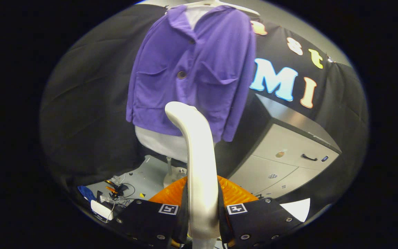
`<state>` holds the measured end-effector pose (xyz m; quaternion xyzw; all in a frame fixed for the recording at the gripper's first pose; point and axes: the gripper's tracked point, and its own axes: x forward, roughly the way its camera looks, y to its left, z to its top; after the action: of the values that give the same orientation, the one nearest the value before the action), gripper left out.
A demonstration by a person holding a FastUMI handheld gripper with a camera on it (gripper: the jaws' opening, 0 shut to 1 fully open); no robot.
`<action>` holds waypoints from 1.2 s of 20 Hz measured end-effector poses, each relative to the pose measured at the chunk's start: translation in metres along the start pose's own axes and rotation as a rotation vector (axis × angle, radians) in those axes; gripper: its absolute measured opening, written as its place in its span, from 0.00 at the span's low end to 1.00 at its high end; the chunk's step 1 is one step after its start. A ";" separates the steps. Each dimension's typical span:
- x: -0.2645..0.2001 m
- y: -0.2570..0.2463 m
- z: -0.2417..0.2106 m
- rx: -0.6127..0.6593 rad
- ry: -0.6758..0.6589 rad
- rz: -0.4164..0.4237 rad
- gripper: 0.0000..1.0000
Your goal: Iron the clothes twice with a garment steamer, once on the left side and once on the right side.
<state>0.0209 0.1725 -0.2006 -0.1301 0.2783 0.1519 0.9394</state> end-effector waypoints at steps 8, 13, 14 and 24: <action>-0.084 -0.112 0.045 0.172 -0.186 -0.062 0.36; -0.124 -0.165 0.078 0.234 -0.348 -0.120 0.36; -0.131 -0.173 0.084 0.233 -0.381 -0.133 0.36; -0.153 -0.213 0.078 0.291 -0.509 -0.240 0.36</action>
<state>0.0123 -0.0306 -0.0171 0.0159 0.0356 0.0260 0.9989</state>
